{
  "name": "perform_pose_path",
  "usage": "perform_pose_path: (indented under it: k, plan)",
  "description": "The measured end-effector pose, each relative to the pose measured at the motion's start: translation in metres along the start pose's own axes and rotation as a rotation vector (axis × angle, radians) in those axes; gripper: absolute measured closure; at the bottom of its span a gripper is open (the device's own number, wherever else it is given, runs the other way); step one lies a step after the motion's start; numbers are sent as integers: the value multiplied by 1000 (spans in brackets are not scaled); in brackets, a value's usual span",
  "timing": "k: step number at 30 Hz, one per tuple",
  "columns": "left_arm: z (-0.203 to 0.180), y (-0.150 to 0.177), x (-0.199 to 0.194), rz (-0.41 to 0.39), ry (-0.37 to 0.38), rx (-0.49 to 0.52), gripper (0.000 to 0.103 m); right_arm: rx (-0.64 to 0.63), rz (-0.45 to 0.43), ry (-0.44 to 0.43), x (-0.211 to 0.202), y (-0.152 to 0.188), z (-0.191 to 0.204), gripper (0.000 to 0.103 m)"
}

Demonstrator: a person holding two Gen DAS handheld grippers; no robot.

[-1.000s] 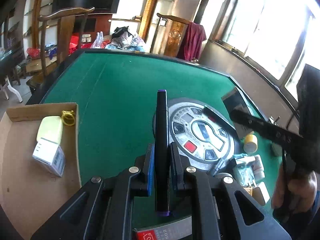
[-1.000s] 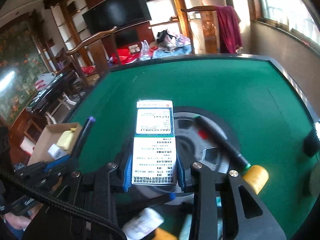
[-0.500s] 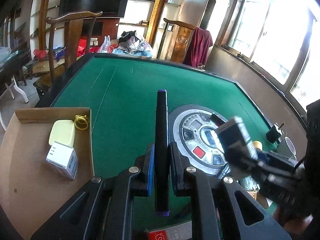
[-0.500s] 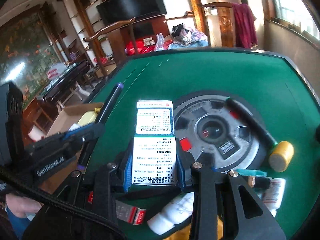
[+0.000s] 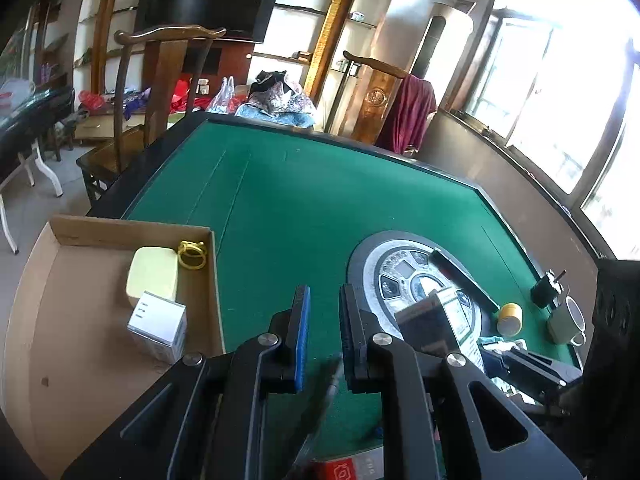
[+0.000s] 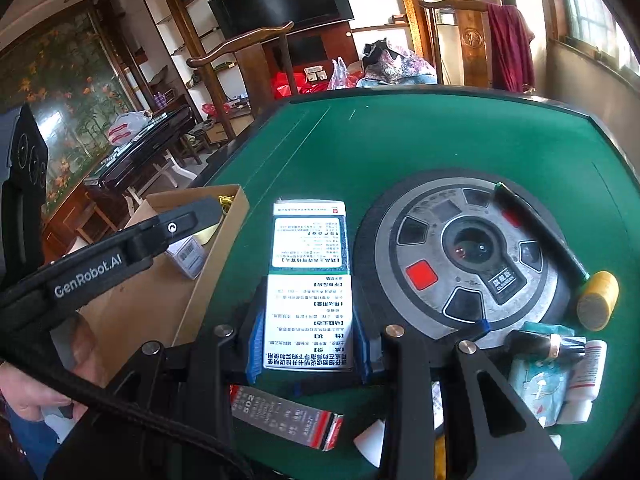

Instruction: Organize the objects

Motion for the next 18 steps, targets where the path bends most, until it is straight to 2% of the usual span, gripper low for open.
perform_pose_path:
  k: [4, 7, 10, 14, 16, 18]
  plan:
    - [5, 1, 5, 25, -3, 3, 91, 12, -5, 9, -2, -1, -6, 71]
    - [-1, 7, 18, 101, 15, 63, 91, 42, -12, 0, -8, -2, -14, 71]
    - [-24, 22, 30, 182, 49, 208, 91, 61, -44, 9, -20, -4, -23, 71]
    - [-54, 42, 26, 219, 99, 384, 91, 81, -68, 11, -31, -4, -31, 71]
    - [-66, 54, 20, 226, 86, 491, 90, 87, -71, 12, -33, -3, -33, 71]
    - [-70, 64, 19, 233, 54, 550, 90, 93, -73, 6, -35, -5, -34, 71]
Point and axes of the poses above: each gripper's, at about its wrist camera, not at the fingertips, and x roughly the way its jaws point, z to its left, y to its underside, the point moved 2 cm from there along x, roughly the way its jaws point, and after that the axes turned 11 degrees about -y, right-handed, at the moved point
